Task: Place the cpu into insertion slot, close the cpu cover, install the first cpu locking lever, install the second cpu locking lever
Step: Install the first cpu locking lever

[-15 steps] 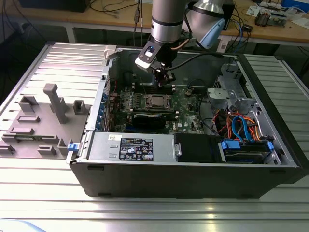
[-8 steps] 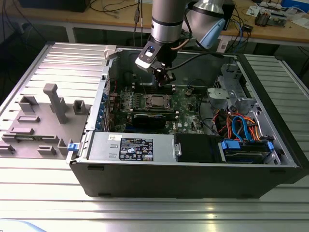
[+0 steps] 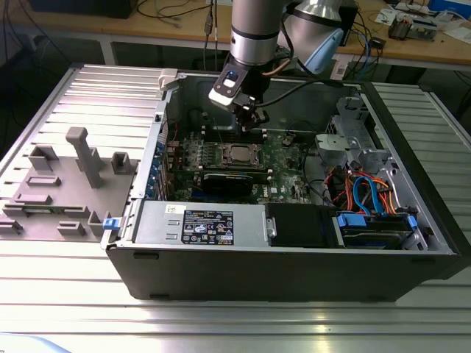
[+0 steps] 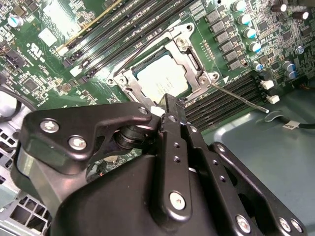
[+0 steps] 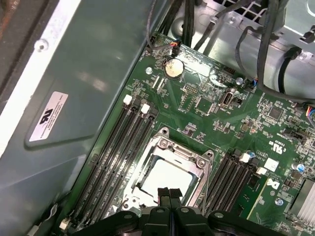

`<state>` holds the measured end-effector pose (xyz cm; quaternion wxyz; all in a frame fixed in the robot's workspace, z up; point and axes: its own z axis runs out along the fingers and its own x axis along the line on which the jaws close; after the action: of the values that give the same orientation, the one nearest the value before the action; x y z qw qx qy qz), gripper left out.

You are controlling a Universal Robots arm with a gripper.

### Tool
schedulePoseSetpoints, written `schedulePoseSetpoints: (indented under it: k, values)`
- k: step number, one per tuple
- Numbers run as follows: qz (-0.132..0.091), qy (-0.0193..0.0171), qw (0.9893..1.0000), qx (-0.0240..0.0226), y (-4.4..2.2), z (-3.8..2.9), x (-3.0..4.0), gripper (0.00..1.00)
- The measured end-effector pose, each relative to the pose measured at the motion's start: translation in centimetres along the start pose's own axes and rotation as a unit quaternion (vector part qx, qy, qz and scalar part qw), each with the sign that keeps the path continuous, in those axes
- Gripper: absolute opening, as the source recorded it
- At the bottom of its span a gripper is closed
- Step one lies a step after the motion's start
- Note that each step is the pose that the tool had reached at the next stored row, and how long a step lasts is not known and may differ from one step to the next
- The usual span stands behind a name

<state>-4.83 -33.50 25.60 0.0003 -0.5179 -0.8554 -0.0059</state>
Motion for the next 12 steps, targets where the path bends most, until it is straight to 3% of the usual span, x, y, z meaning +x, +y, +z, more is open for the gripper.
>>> schedulePoseSetpoints:
  k: [12]
  values:
    - [-0.007, 0.0001, 1.0, 0.0001, 0.0, 0.0, 0.0, 0.11]
